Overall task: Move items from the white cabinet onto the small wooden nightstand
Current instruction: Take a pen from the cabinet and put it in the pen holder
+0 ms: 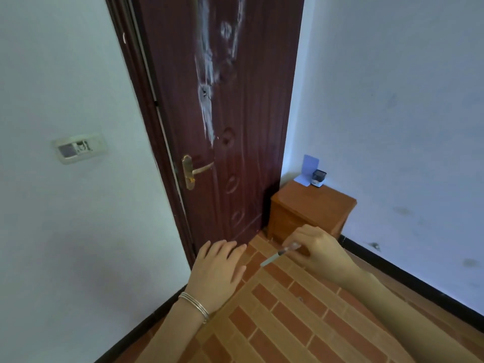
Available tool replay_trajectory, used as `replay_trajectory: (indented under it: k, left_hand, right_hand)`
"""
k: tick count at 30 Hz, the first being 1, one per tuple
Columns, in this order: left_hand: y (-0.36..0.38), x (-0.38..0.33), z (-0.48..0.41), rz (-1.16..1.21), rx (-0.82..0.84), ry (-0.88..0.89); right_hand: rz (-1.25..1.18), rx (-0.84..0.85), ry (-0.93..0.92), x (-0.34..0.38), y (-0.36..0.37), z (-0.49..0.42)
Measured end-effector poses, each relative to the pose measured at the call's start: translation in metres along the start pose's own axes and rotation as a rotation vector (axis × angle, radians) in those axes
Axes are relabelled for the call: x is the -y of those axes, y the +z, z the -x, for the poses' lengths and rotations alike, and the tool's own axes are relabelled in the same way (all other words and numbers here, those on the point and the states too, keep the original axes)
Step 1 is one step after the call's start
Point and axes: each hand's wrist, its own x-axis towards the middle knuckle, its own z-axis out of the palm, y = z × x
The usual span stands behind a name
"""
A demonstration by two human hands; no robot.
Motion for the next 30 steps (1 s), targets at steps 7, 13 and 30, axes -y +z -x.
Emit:
replay_trajectory:
  k: [7,13,30]
  left_hand:
    - [0.047,0.010,-0.050,0.107,0.043,0.120]
    - [0.092,0.019,-0.102,0.113,0.118,0.152]
    - [0.174,0.025,-0.358,0.165,0.041,0.322]
  right_hand:
    - [-0.044,0.028,0.132,-0.038,0.011,-0.012]
    - [0.006,0.042,0.149,-0.092,0.026,-0.032]
    - [0.125,-0.040,0.184,-0.311,0.000,-0.151]
